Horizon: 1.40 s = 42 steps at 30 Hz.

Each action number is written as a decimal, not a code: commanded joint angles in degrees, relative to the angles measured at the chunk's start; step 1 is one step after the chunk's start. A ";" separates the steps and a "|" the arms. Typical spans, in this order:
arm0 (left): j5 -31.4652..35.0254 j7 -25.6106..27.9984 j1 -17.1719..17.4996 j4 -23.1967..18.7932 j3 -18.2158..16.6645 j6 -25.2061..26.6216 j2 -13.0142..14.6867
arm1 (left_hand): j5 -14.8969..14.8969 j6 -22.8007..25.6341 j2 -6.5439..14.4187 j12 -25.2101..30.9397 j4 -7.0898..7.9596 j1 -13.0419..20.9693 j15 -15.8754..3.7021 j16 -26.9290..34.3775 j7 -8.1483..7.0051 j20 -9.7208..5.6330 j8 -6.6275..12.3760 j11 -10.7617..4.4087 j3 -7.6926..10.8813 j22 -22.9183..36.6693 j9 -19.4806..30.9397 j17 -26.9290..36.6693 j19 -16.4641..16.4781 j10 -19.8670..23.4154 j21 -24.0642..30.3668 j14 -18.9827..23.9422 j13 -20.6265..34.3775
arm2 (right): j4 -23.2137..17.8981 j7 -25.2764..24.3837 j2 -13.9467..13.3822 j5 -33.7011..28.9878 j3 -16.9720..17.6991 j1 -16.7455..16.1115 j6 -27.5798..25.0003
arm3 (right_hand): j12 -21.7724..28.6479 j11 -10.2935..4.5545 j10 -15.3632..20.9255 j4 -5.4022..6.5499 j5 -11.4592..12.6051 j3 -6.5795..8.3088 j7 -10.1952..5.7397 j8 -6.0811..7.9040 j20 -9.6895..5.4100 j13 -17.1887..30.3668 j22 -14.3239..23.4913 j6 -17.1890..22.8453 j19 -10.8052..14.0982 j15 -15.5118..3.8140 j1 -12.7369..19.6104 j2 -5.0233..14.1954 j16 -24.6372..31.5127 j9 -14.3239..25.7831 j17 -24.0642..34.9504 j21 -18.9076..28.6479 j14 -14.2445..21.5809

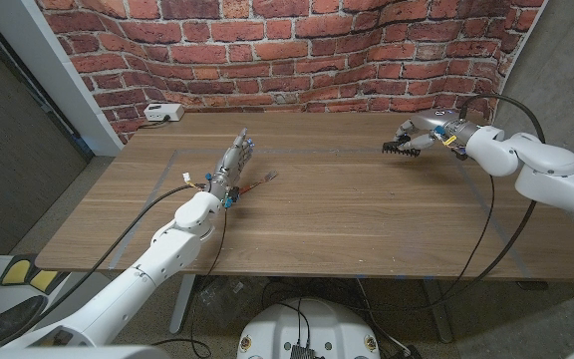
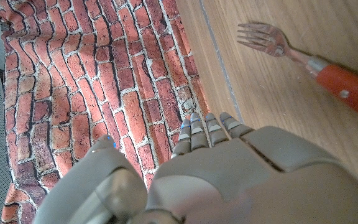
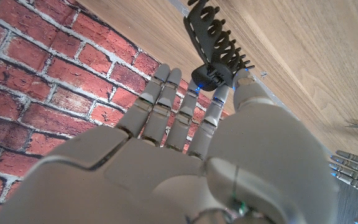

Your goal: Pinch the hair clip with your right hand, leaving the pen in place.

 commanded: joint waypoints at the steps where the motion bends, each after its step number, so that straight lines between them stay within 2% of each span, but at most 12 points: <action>1: -0.14 0.08 0.21 0.33 0.04 -0.32 -0.29 | -0.12 0.33 -0.45 -0.20 -0.07 0.04 0.13 -0.14 -0.26 0.57 -0.12 -0.37 -0.11 0.16 0.13 0.24 -0.06 -0.19 -0.33 -0.13 0.23 | 0.01 -2.10 0.13 0.08 0.66 -0.95 0.22 | 0.46 -5.28 8.16 -0.50 -0.07 0.18 -0.04 0.70 -3.83 0.39 0.25 2.64 0.49 -7.28 0.74 1.02 -0.53 0.36 0.03 0.52 0.74; 7: 0.03 0.06 0.13 0.32 0.24 -0.37 -0.41 | -0.13 0.36 -0.42 -0.23 -0.06 0.04 0.12 -0.14 -0.20 0.52 -0.11 -0.31 -0.16 0.17 0.13 0.24 -0.10 -0.31 -0.40 -0.17 0.24 | 0.27 -3.68 0.13 0.23 1.06 -1.45 0.66 | 0.82 -5.46 13.09 -0.87 -0.23 0.25 -0.11 1.70 -4.06 0.54 0.24 6.72 1.37 -7.16 1.00 1.31 -0.75 0.68 0.07 0.97 2.04; 13: 0.11 0.22 0.10 0.12 0.40 -0.12 -0.50 | -0.14 0.33 -0.40 -0.25 -0.06 0.05 0.15 -0.15 -0.20 0.53 -0.12 -0.37 -0.22 0.17 0.13 0.24 -0.13 -0.39 -0.45 -0.24 0.24 | 0.96 -5.49 0.31 0.30 1.29 -1.72 1.62 | 1.05 -5.52 16.00 -1.20 -0.33 0.45 -0.10 2.24 -4.32 0.60 0.20 8.91 2.22 -7.39 1.54 1.65 -0.51 0.82 0.14 1.36 3.75; 16: 0.12 0.34 0.16 0.06 0.44 -0.02 -0.54 | -0.15 0.31 -0.38 -0.27 -0.06 0.06 0.17 -0.14 -0.22 0.54 -0.13 -0.40 -0.24 0.17 0.13 0.24 -0.15 -0.45 -0.49 -0.25 0.24 | 1.26 -6.48 0.44 0.28 1.41 -1.91 1.97 | 1.94 -5.49 20.77 -1.37 -0.51 0.44 -0.04 1.61 -4.63 0.75 0.17 8.75 3.18 -7.75 1.90 1.78 -0.33 0.70 0.19 1.81 5.86; 34: 0.42 0.45 -0.12 -0.39 0.89 0.82 -0.48 | -0.17 0.30 -0.31 -0.27 -0.05 0.10 0.13 -0.14 -0.18 0.48 -0.14 -0.29 -0.39 0.18 0.13 0.24 -0.15 -0.55 -0.60 -0.36 0.24 | 1.45 -9.46 0.38 -0.18 1.92 -3.09 2.70 | 2.45 -5.18 24.85 -2.30 -0.23 0.71 -0.02 1.55 -4.56 0.84 0.15 10.17 4.06 -8.18 3.57 0.95 -0.43 0.65 0.16 2.25 8.17; 42: 0.40 0.51 -0.13 -0.46 0.99 1.04 -0.53 | -0.17 0.25 -0.27 -0.26 -0.06 0.14 0.11 -0.12 -0.23 0.49 -0.15 -0.33 -0.45 0.19 0.13 0.24 -0.22 -0.56 -0.67 -0.35 0.24 | 2.07 -10.34 0.66 -0.20 1.87 -2.93 3.71 | 2.51 -5.33 26.21 -2.26 0.04 0.82 0.16 0.56 -4.75 1.00 0.14 8.26 4.09 -8.49 4.33 0.65 -0.41 0.70 0.32 2.29 8.99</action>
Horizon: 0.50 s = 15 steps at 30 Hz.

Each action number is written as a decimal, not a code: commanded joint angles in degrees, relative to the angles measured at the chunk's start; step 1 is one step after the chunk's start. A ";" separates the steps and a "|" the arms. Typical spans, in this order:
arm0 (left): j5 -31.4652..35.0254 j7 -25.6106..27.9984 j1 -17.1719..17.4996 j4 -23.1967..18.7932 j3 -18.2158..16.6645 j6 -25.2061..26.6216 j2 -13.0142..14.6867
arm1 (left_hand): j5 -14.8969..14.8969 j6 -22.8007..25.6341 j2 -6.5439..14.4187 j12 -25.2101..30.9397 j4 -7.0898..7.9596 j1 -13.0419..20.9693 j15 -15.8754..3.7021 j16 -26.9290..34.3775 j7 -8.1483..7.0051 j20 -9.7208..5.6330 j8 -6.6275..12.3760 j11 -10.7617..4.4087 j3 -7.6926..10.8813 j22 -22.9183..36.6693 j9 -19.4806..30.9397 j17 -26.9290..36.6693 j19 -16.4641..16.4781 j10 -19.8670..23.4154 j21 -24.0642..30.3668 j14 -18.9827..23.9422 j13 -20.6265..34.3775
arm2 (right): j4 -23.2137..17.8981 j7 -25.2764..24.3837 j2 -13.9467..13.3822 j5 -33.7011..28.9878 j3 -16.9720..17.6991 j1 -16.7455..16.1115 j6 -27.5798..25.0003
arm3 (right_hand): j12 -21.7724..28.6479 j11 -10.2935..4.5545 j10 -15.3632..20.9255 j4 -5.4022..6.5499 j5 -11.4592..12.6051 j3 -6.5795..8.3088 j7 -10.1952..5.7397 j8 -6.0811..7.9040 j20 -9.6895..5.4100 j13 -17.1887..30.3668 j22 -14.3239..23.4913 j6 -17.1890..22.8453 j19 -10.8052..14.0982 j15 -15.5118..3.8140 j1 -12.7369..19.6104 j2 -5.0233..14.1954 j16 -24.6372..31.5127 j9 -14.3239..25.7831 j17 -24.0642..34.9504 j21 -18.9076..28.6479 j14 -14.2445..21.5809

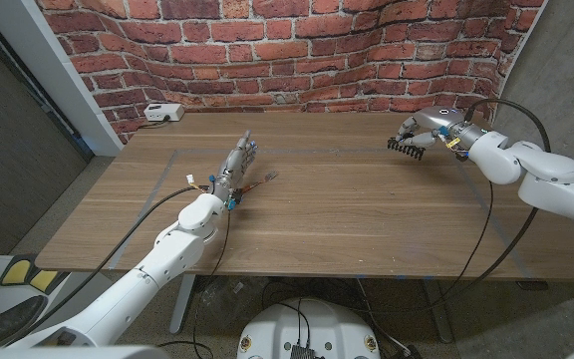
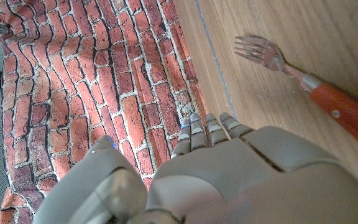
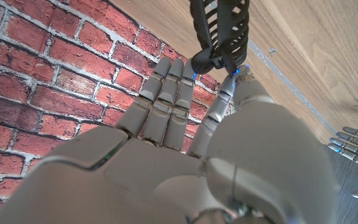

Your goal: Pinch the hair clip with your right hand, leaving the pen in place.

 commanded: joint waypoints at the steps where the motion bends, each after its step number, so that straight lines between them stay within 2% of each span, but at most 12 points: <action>1: 0.07 0.14 -0.12 -0.21 0.23 0.52 -0.01 | -0.17 0.26 -0.19 -0.26 0.18 0.36 0.05 -0.12 -0.22 0.51 -0.15 -0.08 -0.23 0.19 0.13 0.24 -0.23 -0.32 -0.23 -0.27 0.24 | 0.70 -1.79 0.36 -0.31 0.07 -0.13 1.28 | 0.26 -12.97 14.26 -0.33 0.47 0.19 0.11 -0.51 -4.35 0.37 0.11 -0.88 0.40 -6.42 2.72 1.83 -0.01 0.02 0.17 0.54 0.61; 5: 0.12 0.23 -0.13 -0.19 0.24 0.49 -0.05 | -0.17 0.22 -0.18 -0.26 0.17 0.38 -0.01 -0.13 -0.34 0.50 -0.16 -0.17 -0.25 0.19 0.13 0.24 -0.24 -0.34 -0.25 -0.32 0.24 | 0.86 -2.55 0.52 -0.57 0.11 -0.13 1.59 | 0.10 -12.80 14.60 -0.32 0.59 0.38 0.02 -0.64 -4.82 0.28 0.07 -0.99 1.01 -6.76 3.22 2.08 0.46 0.04 0.33 0.77 2.06; 9: 0.15 0.23 -0.17 -0.11 0.27 0.47 -0.10 | -0.17 0.18 -0.16 -0.26 0.17 0.41 -0.02 -0.12 -0.33 0.50 -0.18 -0.10 -0.27 0.19 0.13 0.23 -0.29 -0.37 -0.29 -0.31 0.24 | 1.09 -2.82 0.74 -0.59 0.08 0.02 1.87 | -0.18 -12.46 15.91 -0.25 0.69 0.30 0.12 -0.91 -5.36 0.04 -0.07 -0.94 1.87 -7.01 3.71 1.54 1.05 0.04 0.29 1.05 5.56; 15: 0.10 0.14 -0.31 0.24 0.36 0.48 -0.26 | -0.17 0.14 -0.12 -0.26 0.14 0.47 -0.10 -0.13 -0.35 0.48 -0.19 -0.22 -0.31 0.19 0.13 0.23 -0.29 -0.40 -0.32 -0.37 0.24 | 1.14 -3.31 0.98 -0.54 0.17 -0.07 1.93 | -0.45 -12.46 16.41 -0.21 0.75 0.32 0.09 -1.36 -5.44 -0.06 -0.09 -1.58 2.12 -7.02 3.97 1.28 0.86 0.06 0.15 1.13 6.64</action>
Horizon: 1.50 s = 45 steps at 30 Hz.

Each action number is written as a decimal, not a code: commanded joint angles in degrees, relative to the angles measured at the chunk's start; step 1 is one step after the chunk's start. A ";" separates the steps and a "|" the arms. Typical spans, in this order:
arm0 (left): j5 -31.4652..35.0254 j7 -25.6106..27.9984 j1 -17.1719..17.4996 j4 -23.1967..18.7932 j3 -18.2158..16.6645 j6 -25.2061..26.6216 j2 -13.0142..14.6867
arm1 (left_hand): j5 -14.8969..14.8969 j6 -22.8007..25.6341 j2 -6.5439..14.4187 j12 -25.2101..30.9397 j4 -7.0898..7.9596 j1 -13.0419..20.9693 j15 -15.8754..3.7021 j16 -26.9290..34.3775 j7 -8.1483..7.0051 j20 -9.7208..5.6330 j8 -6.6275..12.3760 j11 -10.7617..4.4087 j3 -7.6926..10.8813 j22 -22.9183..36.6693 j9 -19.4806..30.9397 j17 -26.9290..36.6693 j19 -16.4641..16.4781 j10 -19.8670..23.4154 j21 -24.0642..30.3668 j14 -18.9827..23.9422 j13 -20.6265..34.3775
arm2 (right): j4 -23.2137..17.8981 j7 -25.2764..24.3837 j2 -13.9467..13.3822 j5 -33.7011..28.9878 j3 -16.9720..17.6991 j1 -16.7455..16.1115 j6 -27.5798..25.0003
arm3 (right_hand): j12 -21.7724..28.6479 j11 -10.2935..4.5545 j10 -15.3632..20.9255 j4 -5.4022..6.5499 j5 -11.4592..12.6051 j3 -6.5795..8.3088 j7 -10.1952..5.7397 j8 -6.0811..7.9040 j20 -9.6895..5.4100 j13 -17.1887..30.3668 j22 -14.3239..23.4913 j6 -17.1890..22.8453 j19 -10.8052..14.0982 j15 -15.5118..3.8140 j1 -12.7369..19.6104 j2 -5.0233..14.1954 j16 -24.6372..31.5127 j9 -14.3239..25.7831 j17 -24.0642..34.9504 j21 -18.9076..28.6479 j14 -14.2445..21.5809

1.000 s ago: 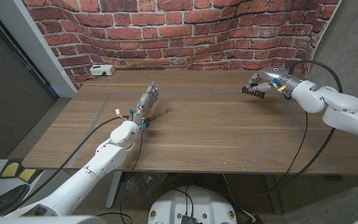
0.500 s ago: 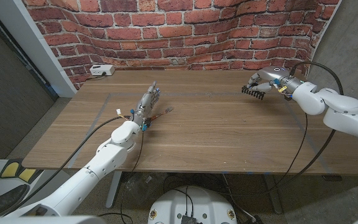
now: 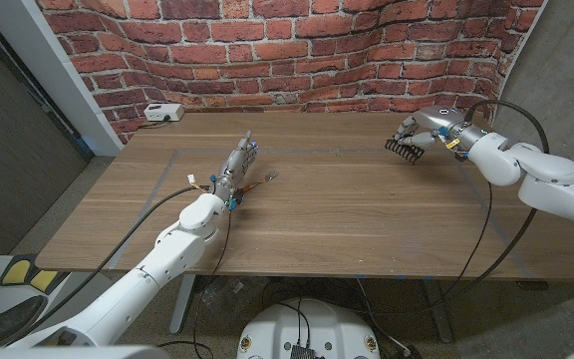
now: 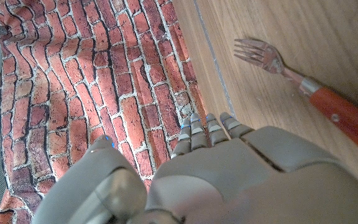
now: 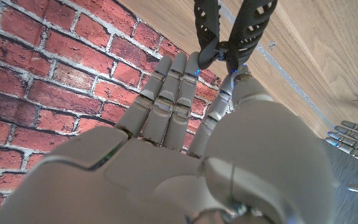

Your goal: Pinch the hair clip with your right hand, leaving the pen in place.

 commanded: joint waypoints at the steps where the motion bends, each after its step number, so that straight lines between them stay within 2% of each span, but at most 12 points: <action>1: 0.03 -0.06 -0.25 0.44 0.17 0.07 -0.24 | -0.17 0.14 0.39 -0.27 -0.10 -0.03 -0.06 -0.12 -0.37 0.27 -0.19 0.05 -0.08 0.19 0.13 0.23 -0.06 -0.11 -0.33 -0.35 0.24 | 0.36 -1.16 0.52 -0.10 0.12 0.02 0.59 | -0.25 -10.91 11.65 -0.04 0.31 0.08 -0.01 -0.37 -5.31 0.15 0.10 -0.37 0.79 -6.43 2.41 1.33 0.04 0.08 -0.01 0.24 1.67; 7: 0.09 -0.14 -0.40 0.74 0.25 -0.07 -0.37 | -0.17 0.08 0.41 -0.25 -0.12 0.02 -0.11 -0.12 -0.47 0.27 -0.20 0.10 -0.11 0.19 0.13 0.23 -0.09 -0.08 -0.36 -0.37 0.24 | 0.26 -1.42 0.53 -0.29 0.19 -0.08 0.39 | -0.28 -10.81 12.33 0.02 0.35 0.08 0.47 -0.59 -5.06 0.11 0.12 -0.63 0.68 -6.29 2.49 1.13 -0.28 0.11 -0.10 0.21 1.77; 33: -0.06 -0.32 -0.23 0.55 0.11 -0.02 -0.09 | -0.16 0.08 0.55 -0.23 -0.21 0.26 -0.14 -0.10 -0.44 0.32 -0.18 0.08 -0.22 0.20 0.14 0.22 -0.11 -0.15 -0.46 -0.41 0.24 | -1.27 -0.20 -0.25 -0.45 0.56 -1.04 -1.54 | -0.88 -11.14 12.58 0.33 0.35 0.12 0.53 -0.93 -4.50 0.05 0.18 -0.79 0.48 -6.13 2.37 0.99 -0.83 0.18 -0.21 0.17 2.03; 45: -0.16 -0.53 -0.25 0.81 0.16 -0.25 -0.23 | -0.16 0.00 0.59 -0.20 -0.25 0.36 -0.09 -0.09 -0.50 0.33 -0.20 0.17 -0.26 0.20 0.14 0.21 -0.10 -0.11 -0.49 -0.42 0.24 | -1.94 -0.34 -0.79 -0.99 0.79 -1.75 -2.58 | -1.80 -11.49 11.80 0.78 0.11 -0.12 0.53 -1.72 -3.10 0.10 0.23 -2.01 0.24 -5.54 1.61 0.64 -1.31 0.20 -0.25 0.13 1.47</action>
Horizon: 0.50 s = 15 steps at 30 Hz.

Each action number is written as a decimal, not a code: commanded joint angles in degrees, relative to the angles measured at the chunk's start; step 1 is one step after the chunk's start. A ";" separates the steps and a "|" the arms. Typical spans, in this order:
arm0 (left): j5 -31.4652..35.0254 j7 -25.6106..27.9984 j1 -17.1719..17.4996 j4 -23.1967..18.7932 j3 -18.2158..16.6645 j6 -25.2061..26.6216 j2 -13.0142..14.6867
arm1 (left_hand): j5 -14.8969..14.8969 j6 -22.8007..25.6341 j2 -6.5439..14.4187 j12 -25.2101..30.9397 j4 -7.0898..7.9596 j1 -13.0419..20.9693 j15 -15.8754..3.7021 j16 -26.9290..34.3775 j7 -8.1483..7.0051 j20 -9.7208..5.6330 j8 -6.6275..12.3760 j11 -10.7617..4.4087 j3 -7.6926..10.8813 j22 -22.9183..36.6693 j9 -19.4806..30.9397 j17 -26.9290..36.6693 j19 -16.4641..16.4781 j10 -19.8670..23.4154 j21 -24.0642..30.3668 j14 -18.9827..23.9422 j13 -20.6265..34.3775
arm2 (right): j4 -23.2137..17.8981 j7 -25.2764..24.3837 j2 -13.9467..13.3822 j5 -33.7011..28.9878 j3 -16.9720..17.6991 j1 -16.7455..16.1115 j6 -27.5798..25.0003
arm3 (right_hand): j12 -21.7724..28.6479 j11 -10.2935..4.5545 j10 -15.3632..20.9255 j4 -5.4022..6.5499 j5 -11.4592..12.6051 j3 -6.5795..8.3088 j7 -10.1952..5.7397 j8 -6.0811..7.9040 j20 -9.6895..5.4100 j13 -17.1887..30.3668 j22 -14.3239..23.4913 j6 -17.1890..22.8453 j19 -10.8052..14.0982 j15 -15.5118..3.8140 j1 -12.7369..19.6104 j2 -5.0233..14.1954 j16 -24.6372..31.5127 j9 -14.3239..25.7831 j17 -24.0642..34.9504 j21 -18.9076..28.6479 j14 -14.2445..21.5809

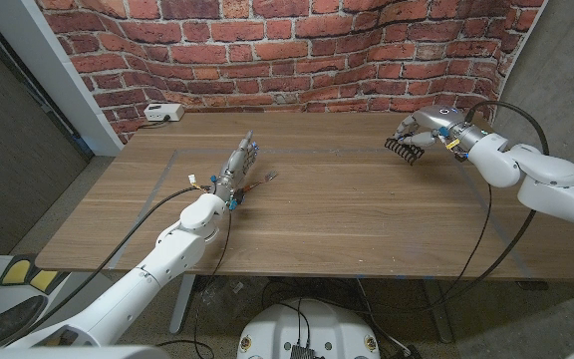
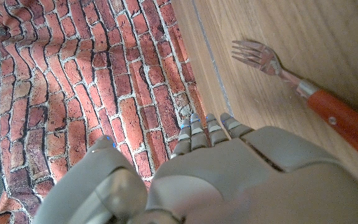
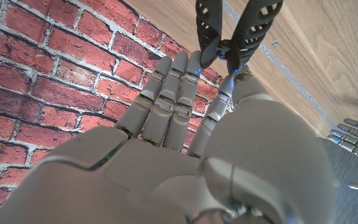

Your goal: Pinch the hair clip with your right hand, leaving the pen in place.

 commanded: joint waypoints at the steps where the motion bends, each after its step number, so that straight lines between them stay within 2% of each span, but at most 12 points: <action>1: -0.18 -0.20 0.10 0.10 -0.05 -0.22 -0.05 | -0.16 0.24 -0.02 -0.20 -0.09 0.65 0.17 -0.10 -0.28 0.35 -0.18 0.07 -0.11 0.20 0.14 0.21 -0.12 -0.02 -0.08 -0.12 0.24 | -0.80 0.27 -0.59 -0.56 0.20 -0.71 -1.12 | -0.35 -11.04 10.59 0.61 0.10 0.04 -0.09 -0.46 -3.04 0.18 0.15 -0.67 0.23 -4.74 1.24 0.91 -0.40 0.20 0.00 0.12 0.14; 15: -0.16 -0.13 0.20 -0.32 -0.20 -0.06 0.25 | -0.17 0.26 0.03 -0.20 -0.13 0.76 0.24 -0.08 -0.32 0.42 -0.16 -0.01 -0.17 0.20 0.14 0.21 -0.06 -0.05 -0.10 -0.09 0.25 | -1.28 1.05 -0.85 -1.02 0.00 -0.72 -1.68 | -1.27 -11.23 9.58 1.49 -0.46 -1.04 0.11 -1.60 -1.77 0.61 0.13 -2.38 0.07 -4.18 -1.17 -0.38 -0.58 0.16 0.07 0.03 -0.65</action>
